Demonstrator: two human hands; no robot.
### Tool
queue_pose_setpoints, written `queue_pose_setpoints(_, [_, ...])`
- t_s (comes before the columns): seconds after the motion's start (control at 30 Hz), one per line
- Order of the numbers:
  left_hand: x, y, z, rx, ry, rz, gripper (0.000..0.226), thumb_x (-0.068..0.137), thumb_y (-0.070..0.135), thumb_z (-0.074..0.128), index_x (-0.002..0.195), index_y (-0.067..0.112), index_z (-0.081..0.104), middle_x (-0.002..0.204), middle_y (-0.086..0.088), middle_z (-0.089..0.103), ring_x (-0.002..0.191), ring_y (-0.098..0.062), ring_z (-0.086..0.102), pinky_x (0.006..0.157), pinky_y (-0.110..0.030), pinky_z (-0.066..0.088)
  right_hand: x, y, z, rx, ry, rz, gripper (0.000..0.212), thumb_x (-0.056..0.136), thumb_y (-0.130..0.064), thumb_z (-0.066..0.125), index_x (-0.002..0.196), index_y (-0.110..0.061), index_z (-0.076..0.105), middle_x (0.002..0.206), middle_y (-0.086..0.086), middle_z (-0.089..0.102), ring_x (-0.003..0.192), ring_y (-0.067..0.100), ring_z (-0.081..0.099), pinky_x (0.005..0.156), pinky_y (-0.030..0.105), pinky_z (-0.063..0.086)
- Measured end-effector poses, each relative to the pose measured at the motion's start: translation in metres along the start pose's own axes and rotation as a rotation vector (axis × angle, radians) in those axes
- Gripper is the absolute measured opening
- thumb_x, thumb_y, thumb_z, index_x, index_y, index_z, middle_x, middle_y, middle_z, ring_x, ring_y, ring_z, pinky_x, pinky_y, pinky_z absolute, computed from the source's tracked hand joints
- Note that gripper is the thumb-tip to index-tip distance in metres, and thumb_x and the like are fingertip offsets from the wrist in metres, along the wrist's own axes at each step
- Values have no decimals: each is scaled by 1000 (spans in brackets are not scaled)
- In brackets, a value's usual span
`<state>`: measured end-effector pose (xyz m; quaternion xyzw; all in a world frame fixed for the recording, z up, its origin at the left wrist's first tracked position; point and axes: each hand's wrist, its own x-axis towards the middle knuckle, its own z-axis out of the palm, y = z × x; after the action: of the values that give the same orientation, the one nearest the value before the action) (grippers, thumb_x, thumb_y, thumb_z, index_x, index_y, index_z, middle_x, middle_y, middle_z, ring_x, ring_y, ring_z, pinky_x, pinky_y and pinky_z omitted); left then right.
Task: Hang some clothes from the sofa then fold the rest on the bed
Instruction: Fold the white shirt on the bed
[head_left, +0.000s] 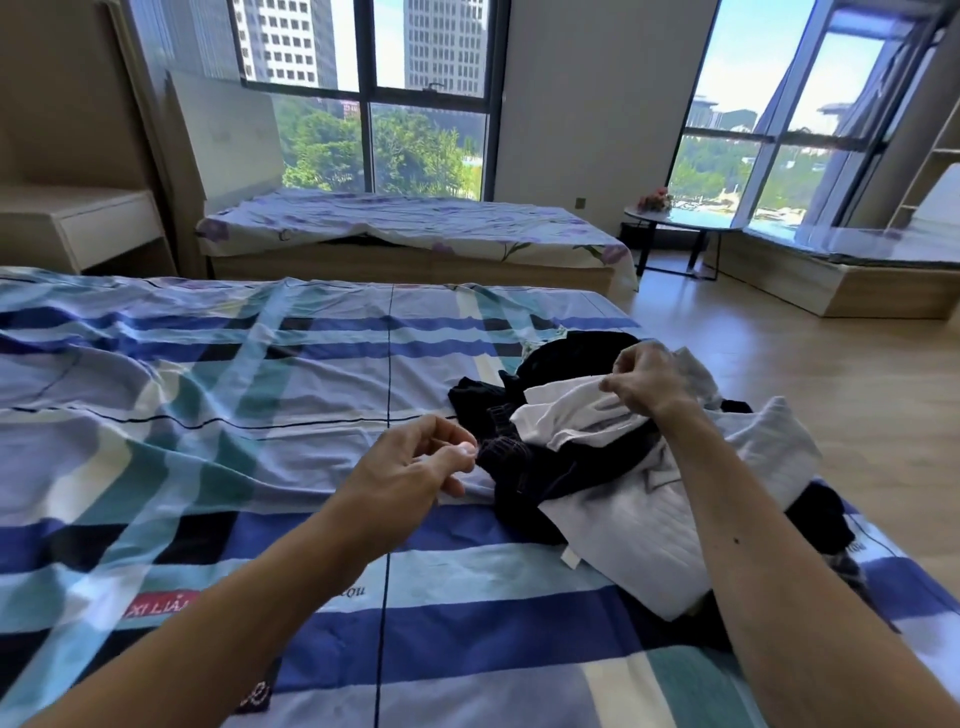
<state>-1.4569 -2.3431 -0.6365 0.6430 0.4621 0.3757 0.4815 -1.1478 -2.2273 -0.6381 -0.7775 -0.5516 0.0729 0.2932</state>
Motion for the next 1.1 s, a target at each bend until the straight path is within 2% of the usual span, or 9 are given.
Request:
queue_pose_setpoints(0.03, [-2,2,-4,6,-4,3,10,100,14,57,98,12,67,98,-12,71,72,-10,64,69,-28,46,2,0,2,-61,6,4,23,75,-28,84,92,-25,69,106,6,69,104,27,63,90,41,53])
queue_pose_setpoints(0.1, [-7,3,-12,1,-15,11,8,98,18,62,98,12,67,97,-11,72,72,-10,64,69,-30,45,-3,6,14,-161,-108,18,72,73,-32,80,139,-34,53,142,6,54,134,30,46,112,46,38])
queue_pose_setpoints(0.17, [-9,3,-17,-8,-17,24,18,87,31,66,94,15,68,92,-6,73,70,-10,65,69,-32,45,-10,12,30,-201,-167,29,92,69,-41,70,153,-41,32,149,3,52,143,27,35,118,44,29])
queue_pose_setpoints(0.33, [-16,-7,-23,-26,-8,29,20,80,35,64,91,20,68,92,-6,74,72,-11,67,68,-29,46,-15,18,40,-309,94,3,32,81,-22,62,111,-31,72,119,8,67,117,30,59,93,38,48])
queue_pose_setpoints(0.57, [-27,-1,-12,17,-26,33,23,79,37,61,91,19,68,96,-13,73,72,-9,67,67,-28,46,-23,-15,-19,81,457,-159,18,97,-24,59,106,-10,65,110,19,61,99,40,61,76,39,43])
queue_pose_setpoints(0.7, [-25,14,-21,74,-8,93,9,92,33,65,90,25,69,98,-12,71,77,-15,68,72,-37,50,-31,-61,-58,303,441,-286,18,93,-24,57,100,-9,64,107,17,65,99,34,61,74,29,34])
queue_pose_setpoints(0.83, [-30,21,-41,135,107,128,12,93,37,67,100,28,67,99,1,71,94,-17,68,79,-40,56,-64,-118,-79,465,374,-494,18,85,-29,56,82,-12,59,79,1,60,77,18,56,67,30,37])
queue_pose_setpoints(1.0, [-33,34,-54,199,223,265,79,59,73,70,129,45,49,125,23,57,109,6,58,87,-23,51,-110,-172,-75,659,237,-636,21,77,-36,59,71,-16,58,67,3,55,67,9,46,63,38,43])
queue_pose_setpoints(1.1, [-31,37,-65,244,325,317,60,75,64,65,127,36,59,120,20,66,109,1,61,93,-26,49,-123,-191,-48,683,114,-644,34,75,-41,63,72,-8,57,67,13,53,66,10,44,59,38,39])
